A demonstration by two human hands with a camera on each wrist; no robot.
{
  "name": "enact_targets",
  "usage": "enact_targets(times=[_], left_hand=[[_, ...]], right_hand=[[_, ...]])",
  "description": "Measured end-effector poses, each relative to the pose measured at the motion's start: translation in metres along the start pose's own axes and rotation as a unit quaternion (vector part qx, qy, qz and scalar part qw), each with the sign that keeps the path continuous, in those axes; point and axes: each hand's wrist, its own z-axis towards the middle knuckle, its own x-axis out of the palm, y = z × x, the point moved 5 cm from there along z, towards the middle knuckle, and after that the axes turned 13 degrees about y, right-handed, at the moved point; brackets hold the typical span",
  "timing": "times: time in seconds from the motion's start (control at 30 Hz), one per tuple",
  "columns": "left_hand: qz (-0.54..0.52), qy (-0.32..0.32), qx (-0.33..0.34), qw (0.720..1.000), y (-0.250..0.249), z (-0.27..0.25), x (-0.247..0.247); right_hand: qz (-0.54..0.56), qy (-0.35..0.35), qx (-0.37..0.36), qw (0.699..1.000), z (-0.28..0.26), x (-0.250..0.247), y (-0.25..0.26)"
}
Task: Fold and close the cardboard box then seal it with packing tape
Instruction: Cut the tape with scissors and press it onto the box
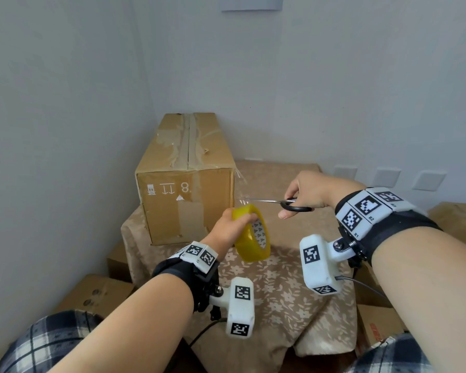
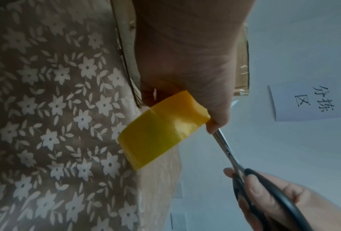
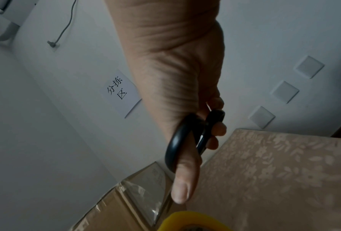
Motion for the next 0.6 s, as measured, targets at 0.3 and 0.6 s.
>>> enact_targets(times=[0.3, 0.6], left_hand=[[-0.218, -0.015, -0.058, 0.974, -0.001, 0.001, 0.001], [-0.267, -0.007, -0.094, 0.959, -0.003, 0.004, -0.001]], right_hand=[[-0.018, 0.007, -0.005, 1.000, 0.002, -0.013, 0.005], [-0.037, 0.068, 0.000, 0.997, 0.003, -0.016, 0.020]])
